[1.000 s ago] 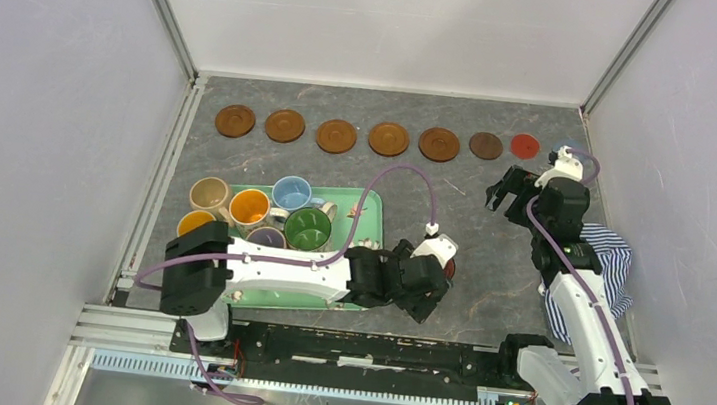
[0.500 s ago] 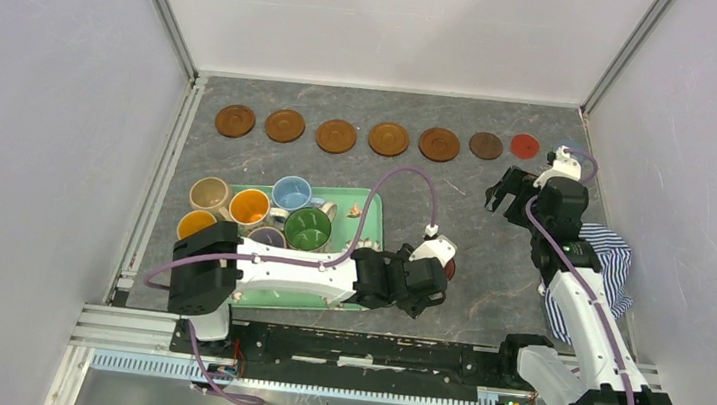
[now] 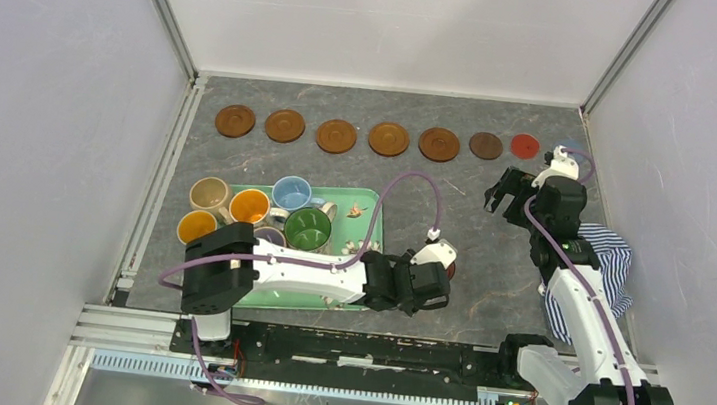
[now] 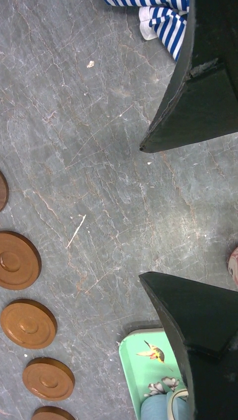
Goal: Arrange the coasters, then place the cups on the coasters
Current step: Pick up the cup at the center of the board.
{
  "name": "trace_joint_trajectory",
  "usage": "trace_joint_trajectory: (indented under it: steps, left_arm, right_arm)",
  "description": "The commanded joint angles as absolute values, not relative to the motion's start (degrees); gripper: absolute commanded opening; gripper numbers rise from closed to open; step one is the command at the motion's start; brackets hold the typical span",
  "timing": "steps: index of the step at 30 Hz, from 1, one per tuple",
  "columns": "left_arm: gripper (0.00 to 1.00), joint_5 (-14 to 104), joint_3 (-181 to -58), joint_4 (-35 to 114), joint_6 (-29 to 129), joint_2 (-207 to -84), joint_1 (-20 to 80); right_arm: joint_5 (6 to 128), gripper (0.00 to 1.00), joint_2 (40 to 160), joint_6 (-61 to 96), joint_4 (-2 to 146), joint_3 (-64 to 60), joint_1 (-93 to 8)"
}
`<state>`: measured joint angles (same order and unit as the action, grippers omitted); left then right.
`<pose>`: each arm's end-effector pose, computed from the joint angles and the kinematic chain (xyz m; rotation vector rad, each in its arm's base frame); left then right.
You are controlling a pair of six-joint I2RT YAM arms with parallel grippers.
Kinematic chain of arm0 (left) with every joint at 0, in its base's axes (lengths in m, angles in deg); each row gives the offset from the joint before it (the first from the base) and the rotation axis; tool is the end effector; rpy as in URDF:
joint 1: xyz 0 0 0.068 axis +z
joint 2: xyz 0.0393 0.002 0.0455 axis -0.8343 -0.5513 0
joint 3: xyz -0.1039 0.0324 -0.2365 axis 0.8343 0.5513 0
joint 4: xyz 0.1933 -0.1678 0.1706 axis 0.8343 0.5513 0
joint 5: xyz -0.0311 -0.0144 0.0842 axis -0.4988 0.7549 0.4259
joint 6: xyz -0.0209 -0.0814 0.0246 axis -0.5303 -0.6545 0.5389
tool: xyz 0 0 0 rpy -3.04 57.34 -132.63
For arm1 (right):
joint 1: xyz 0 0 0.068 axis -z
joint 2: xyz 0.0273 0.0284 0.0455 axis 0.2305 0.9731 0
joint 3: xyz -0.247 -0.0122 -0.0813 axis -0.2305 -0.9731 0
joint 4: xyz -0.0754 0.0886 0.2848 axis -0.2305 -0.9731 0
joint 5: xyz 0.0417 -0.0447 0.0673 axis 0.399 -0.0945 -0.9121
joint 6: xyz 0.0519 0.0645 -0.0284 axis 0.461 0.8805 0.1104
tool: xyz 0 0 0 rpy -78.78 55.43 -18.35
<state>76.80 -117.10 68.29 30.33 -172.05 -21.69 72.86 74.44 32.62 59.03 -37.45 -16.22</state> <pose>0.1174 -0.4127 0.1317 0.8578 2.3377 -0.2769 0.3097 0.0178 0.2287 0.3292 2.0576 0.2932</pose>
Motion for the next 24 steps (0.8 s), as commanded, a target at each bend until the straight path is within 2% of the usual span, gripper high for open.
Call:
trace_joint_trajectory:
  steps: [1, 4, 9, 24]
  left_arm:
    - [0.48, 78.9, -120.4, 67.4, 33.6, -173.3, -22.0]
    - [0.38, 79.2, -120.6, 67.6, 33.9, -173.2, -22.0]
    - [0.03, 80.7, -120.9, 67.6, 34.5, -171.4, -22.0]
    - [0.02, 89.9, -121.1, 65.0, 36.4, -162.0, -21.9]
  right_arm:
    - [72.0, 0.98, 74.6, 31.7, 60.9, -36.5, -16.3]
    - [72.0, 0.98, 74.6, 31.6, 60.9, -36.4, -16.3]
    - [72.0, 0.98, 74.5, 31.4, 60.8, -36.2, -16.4]
    - [71.7, 0.98, 73.8, 31.2, 60.6, -35.9, -16.3]
